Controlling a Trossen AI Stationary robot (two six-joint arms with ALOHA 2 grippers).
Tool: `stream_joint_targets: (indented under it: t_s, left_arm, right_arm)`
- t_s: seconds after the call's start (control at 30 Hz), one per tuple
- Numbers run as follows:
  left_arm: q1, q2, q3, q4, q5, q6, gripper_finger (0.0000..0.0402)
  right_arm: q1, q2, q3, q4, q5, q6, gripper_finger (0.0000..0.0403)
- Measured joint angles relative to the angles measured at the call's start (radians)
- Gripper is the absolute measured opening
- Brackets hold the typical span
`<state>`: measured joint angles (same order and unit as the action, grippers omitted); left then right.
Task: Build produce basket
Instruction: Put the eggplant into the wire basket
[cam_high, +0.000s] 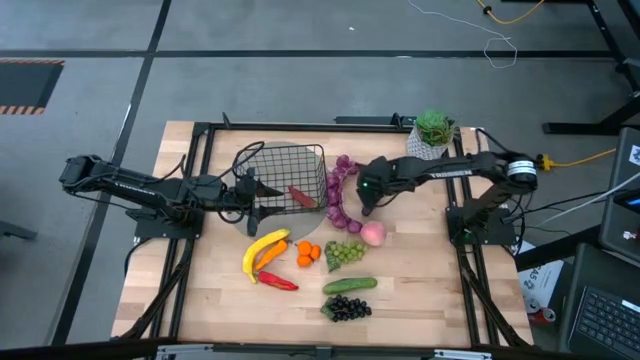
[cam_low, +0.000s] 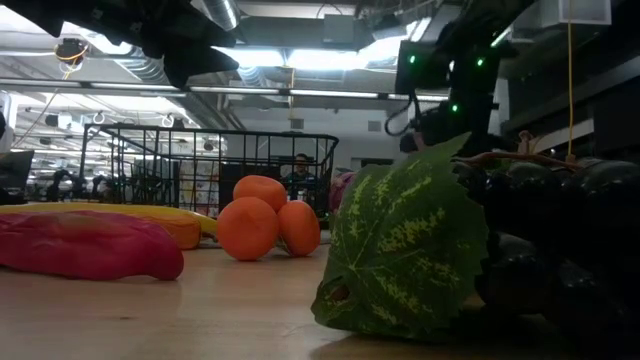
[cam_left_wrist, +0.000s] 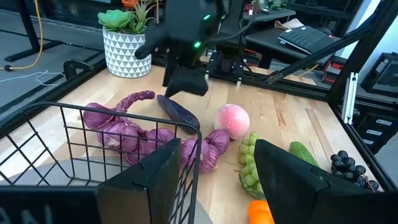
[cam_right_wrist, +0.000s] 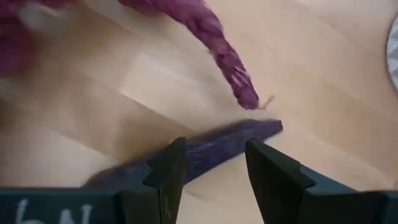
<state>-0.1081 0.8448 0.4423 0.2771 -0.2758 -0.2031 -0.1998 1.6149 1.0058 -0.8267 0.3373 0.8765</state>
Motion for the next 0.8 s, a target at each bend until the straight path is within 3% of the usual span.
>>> stream_joint_targets:
  t_s: [0.37, 0.8]
  left_arm:
    - [0.000, 0.000, 0.000, 0.000, 0.000, 0.000, 0.0199]
    - [0.000, 0.000, 0.000, 0.000, 0.000, -0.005, 0.0199]
  right_arm:
    - [-0.140, 0.059, -0.001, -0.002, -0.073, -0.136, 0.0168]
    - [-0.170, 0.109, -0.001, 0.015, -0.155, -0.284, 0.0168]
